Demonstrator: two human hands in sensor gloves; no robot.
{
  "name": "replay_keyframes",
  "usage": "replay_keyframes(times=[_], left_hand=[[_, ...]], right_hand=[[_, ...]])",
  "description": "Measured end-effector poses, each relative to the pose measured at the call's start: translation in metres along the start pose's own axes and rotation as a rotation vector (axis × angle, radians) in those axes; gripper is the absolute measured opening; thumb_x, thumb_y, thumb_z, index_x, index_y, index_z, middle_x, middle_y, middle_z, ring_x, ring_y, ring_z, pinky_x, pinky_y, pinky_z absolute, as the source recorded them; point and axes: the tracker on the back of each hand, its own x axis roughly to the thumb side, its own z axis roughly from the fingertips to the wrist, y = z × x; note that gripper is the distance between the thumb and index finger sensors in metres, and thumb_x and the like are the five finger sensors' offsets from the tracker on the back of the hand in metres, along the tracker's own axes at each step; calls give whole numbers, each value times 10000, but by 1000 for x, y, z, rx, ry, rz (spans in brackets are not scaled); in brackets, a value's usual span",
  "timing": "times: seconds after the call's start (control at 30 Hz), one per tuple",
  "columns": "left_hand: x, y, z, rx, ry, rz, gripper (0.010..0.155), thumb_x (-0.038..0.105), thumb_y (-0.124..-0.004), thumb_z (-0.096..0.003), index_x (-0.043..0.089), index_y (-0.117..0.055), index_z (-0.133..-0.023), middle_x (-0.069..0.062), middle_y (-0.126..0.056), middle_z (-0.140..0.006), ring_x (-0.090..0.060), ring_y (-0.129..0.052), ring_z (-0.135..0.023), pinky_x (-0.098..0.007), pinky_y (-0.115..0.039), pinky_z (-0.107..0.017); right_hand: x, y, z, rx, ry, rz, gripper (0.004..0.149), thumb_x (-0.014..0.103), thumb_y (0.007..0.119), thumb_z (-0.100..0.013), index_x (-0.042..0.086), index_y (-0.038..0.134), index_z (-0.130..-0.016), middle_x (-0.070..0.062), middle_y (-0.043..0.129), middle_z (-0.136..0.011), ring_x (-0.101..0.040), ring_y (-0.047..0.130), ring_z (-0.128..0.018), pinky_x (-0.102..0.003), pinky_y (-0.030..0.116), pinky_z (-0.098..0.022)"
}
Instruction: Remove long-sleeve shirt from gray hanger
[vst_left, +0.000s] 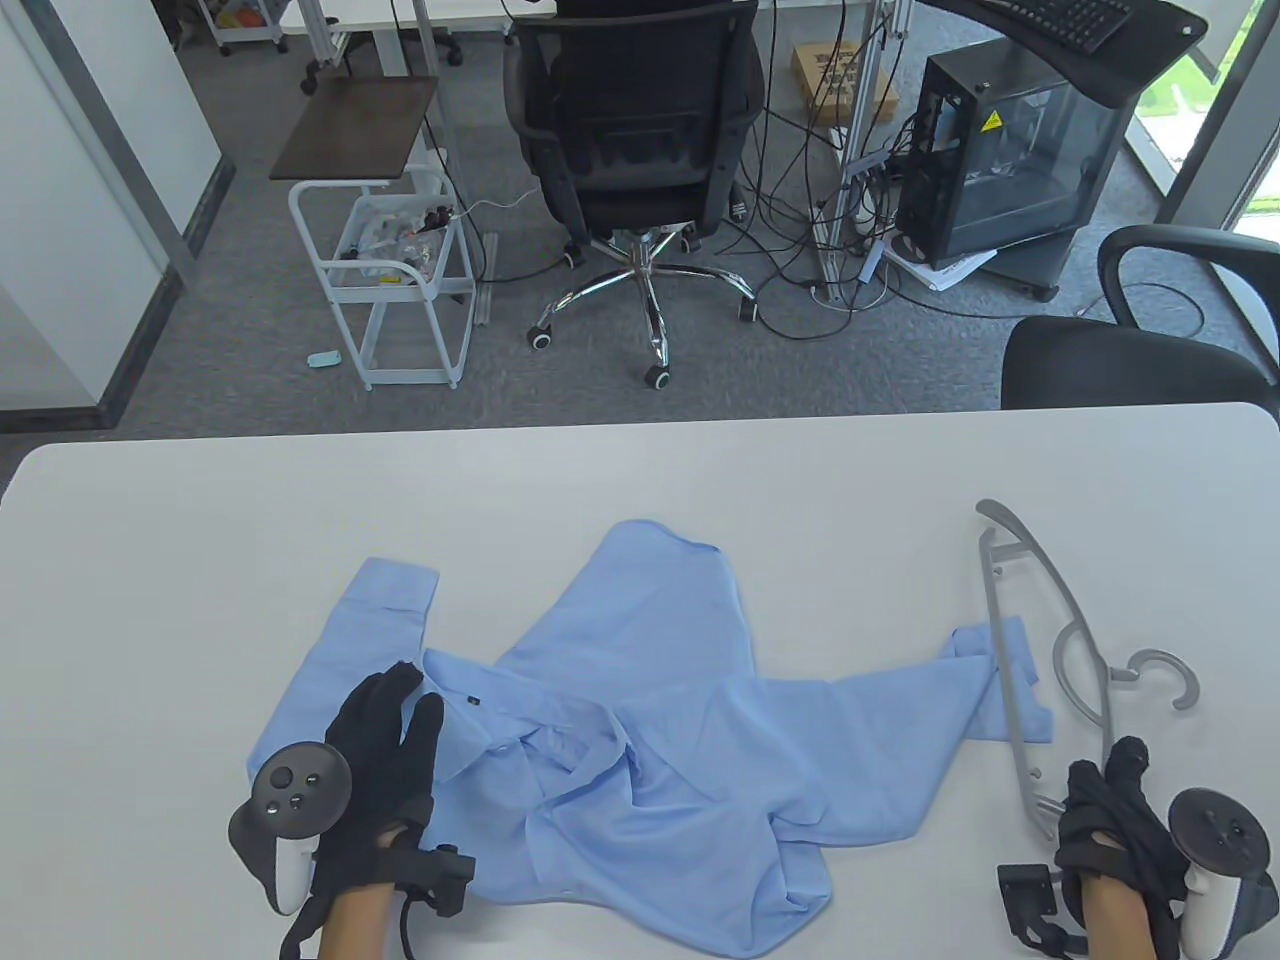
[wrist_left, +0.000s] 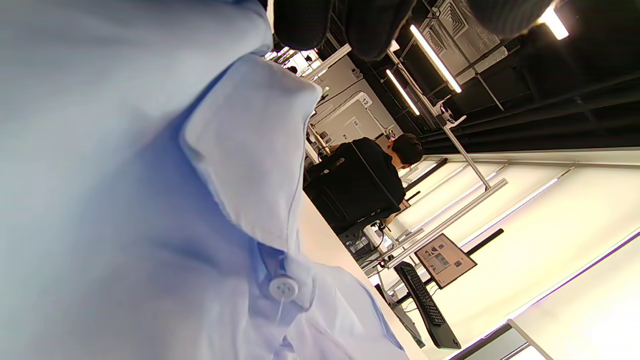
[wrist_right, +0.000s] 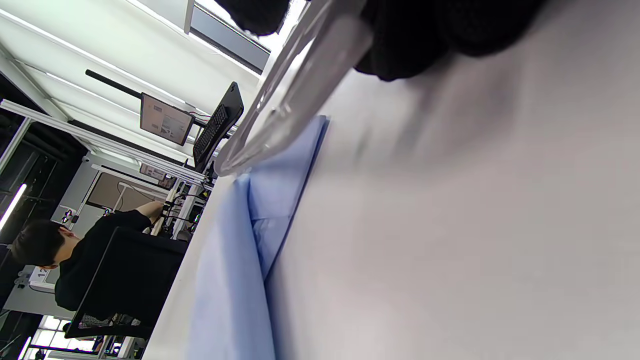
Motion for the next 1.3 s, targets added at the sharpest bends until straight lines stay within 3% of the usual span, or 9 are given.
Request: replay_keyframes(times=[0.23, 0.4, 0.97, 1.3], left_hand=[[-1, 2, -1, -7, 4, 21, 729, 683, -588, -524, 274, -539, -1126, -139, -475, -1187, -515, -410, -1113, -684, -266, -777], [-1, 1, -1, -10, 2, 19, 730, 682, -589, -524, 271, -541, -1126, -139, -480, -1186, -516, -412, -1111, -685, -267, -776], [-3, 4, -1, -21, 3, 58, 731, 682, -588, -525, 273, -534, -1128, -140, -479, -1186, -516, -413, -1112, -684, -267, -777], [-2, 4, -1, -17, 0, 64, 729, 681, -590, -525, 278, -533, -1129, -148, -488, -1185, -519, -414, -1111, -685, -266, -776]], right_hand=[[-1, -4, -3, 42, 6, -56, 584, 309, 645, -637, 124, 468, -1162, -387, 541, -1029, -536, 720, -771, -626, 629, -554], [-3, -6, -4, 57, 5, -91, 504, 322, 648, -637, 89, 622, -1084, -397, 517, -1038, -539, 702, -785, -628, 616, -560], [3, 3, 0, 22, -8, -11, 607, 407, 633, -650, 19, 554, -1110, -401, 328, -1078, -578, 483, -852, -667, 464, -585], [5, 0, 3, -53, -47, 57, 641, 417, 664, -637, -6, 559, -1107, -400, 387, -1079, -601, 505, -854, -686, 472, -588]])
